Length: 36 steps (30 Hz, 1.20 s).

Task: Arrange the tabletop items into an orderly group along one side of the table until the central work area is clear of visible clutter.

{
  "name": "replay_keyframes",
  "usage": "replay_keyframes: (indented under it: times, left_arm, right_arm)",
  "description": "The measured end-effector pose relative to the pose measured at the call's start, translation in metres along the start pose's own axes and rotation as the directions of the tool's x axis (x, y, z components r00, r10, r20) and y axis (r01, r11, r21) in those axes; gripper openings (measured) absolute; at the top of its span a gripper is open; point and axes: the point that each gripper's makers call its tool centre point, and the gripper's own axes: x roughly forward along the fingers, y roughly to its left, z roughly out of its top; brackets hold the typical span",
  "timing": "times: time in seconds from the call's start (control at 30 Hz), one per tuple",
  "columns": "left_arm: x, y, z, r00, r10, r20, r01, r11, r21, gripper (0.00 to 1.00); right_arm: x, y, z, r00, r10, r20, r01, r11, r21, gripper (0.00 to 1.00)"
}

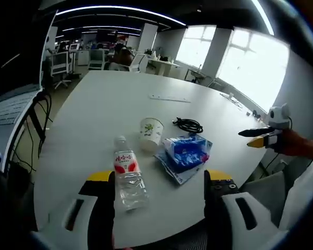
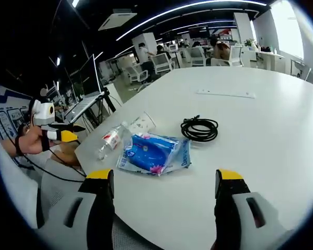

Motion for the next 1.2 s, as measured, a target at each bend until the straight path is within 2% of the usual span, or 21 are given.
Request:
replay_keyframes:
  times: [0.73, 1.2]
  left_arm:
    - [0.0018, -0.0033, 0.0022, 1.000, -0.008, 0.006, 0.008, 1.000, 0.004, 0.70]
    - [0.0011, 0.0001, -0.0007, 1.000, 0.009, 0.011, -0.009, 1.000, -0.017, 0.69]
  right_arm:
    - [0.0002, 0.0031, 0.0033, 1.000, 0.006, 0.006, -0.006, 1.000, -0.005, 0.78]
    - [-0.0009, 0.0014, 0.0003, 1.000, 0.004, -0.002, -0.004, 1.000, -0.001, 0.78]
